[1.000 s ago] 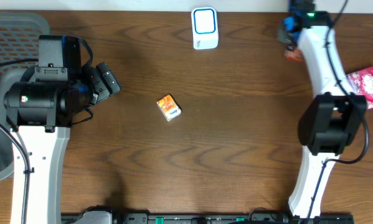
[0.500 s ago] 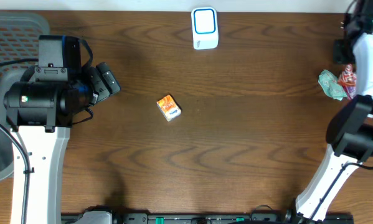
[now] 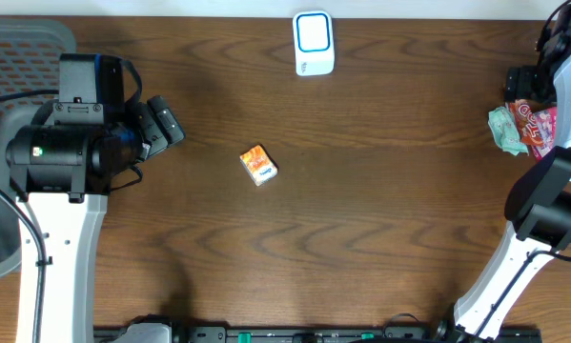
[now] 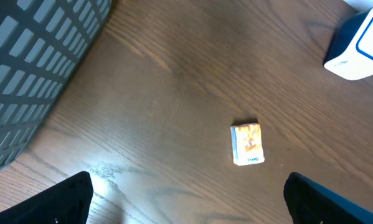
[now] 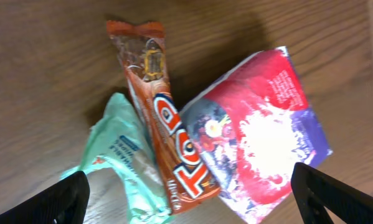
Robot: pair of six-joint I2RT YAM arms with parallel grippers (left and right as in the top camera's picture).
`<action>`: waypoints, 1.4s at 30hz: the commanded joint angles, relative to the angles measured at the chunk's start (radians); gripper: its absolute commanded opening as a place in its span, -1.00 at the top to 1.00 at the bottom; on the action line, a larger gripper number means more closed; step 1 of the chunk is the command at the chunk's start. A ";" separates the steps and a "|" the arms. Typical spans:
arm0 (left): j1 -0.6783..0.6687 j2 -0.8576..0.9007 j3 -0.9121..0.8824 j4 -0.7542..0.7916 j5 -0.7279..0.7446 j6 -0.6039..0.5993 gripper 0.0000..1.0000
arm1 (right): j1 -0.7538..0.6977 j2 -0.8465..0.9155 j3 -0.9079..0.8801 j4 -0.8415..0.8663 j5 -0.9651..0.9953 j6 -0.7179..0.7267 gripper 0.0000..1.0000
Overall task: Scan the item barcode
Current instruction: 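Move the right gripper to the small orange box and grasp it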
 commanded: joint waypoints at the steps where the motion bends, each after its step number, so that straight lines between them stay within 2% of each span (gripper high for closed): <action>1: 0.004 0.004 0.004 -0.003 -0.013 0.014 -0.96 | 0.014 0.002 0.008 -0.010 -0.182 0.037 -0.99; 6: 0.004 0.004 0.004 -0.003 -0.013 0.014 -0.96 | 0.050 -0.011 0.010 0.002 -0.377 0.038 -0.99; 14: 0.004 0.004 0.004 -0.003 -0.013 0.014 -0.96 | 0.149 -0.118 0.011 -0.005 -0.518 0.077 -0.99; 19: 0.004 0.004 0.004 -0.003 -0.013 0.014 -0.96 | 0.234 -0.139 0.011 -0.049 -0.857 0.090 -0.98; 22: 0.004 0.004 0.004 -0.003 -0.013 0.014 -0.96 | 0.302 -0.126 0.010 -0.074 -0.930 0.090 -0.98; 28: 0.004 0.004 0.004 -0.003 -0.013 0.014 -0.95 | 0.483 -0.081 0.008 -0.084 -0.925 0.078 -0.97; 32: 0.004 0.004 0.004 -0.003 -0.013 0.014 -0.96 | 0.617 -0.042 0.008 -0.075 -0.921 0.075 -0.89; 36: 0.004 0.004 0.004 -0.003 -0.013 0.014 -0.96 | 0.753 -0.013 0.008 -0.045 -0.810 0.076 -0.64; 40: 0.004 0.004 0.004 -0.003 -0.013 0.014 -0.96 | 0.896 0.006 0.008 -0.018 -0.553 0.187 -0.16; 42: 0.004 0.004 0.004 -0.003 -0.013 0.014 -0.96 | 0.953 0.012 0.008 -0.015 -0.488 0.229 -0.14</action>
